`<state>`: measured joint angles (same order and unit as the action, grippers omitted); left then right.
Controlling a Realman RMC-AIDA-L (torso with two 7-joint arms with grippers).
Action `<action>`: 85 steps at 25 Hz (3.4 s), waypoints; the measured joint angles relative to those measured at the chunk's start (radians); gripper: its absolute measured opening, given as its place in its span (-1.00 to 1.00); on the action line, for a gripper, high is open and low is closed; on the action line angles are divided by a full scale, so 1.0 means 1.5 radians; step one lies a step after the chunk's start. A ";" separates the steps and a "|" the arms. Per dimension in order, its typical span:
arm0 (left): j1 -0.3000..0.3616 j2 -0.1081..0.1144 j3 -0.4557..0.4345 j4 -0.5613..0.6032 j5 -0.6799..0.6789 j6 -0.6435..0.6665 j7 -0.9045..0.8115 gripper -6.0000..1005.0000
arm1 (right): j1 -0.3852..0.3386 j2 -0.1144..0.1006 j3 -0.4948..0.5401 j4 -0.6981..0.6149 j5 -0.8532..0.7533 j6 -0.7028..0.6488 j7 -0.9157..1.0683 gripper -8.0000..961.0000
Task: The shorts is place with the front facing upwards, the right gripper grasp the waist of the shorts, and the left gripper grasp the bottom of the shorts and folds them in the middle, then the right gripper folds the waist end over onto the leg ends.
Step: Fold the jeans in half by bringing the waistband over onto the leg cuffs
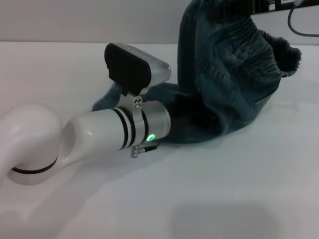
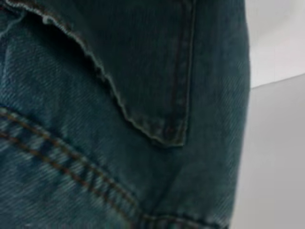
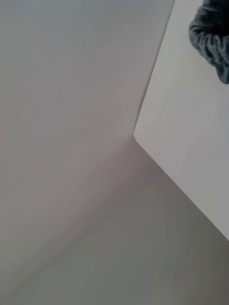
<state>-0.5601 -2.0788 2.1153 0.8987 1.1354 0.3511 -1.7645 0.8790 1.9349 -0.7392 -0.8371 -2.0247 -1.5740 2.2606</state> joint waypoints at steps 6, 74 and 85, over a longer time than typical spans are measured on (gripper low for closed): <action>-0.002 0.001 0.000 0.000 -0.030 0.042 0.000 -0.46 | 0.003 -0.002 0.003 0.000 0.000 -0.010 0.001 -0.84; 0.071 0.011 -0.517 -0.222 -0.231 0.241 0.374 -0.33 | 0.096 0.070 -0.174 0.117 -0.024 0.128 -0.023 0.07; 0.056 0.008 -0.518 -0.241 -0.233 0.241 0.399 -0.33 | 0.107 0.088 -0.202 0.080 -0.135 0.157 -0.058 0.07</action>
<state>-0.4755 -2.0662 1.3379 0.5365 0.7865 0.7127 -1.1656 1.0388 2.0666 -1.0422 -0.7165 -2.2270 -1.3387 2.1741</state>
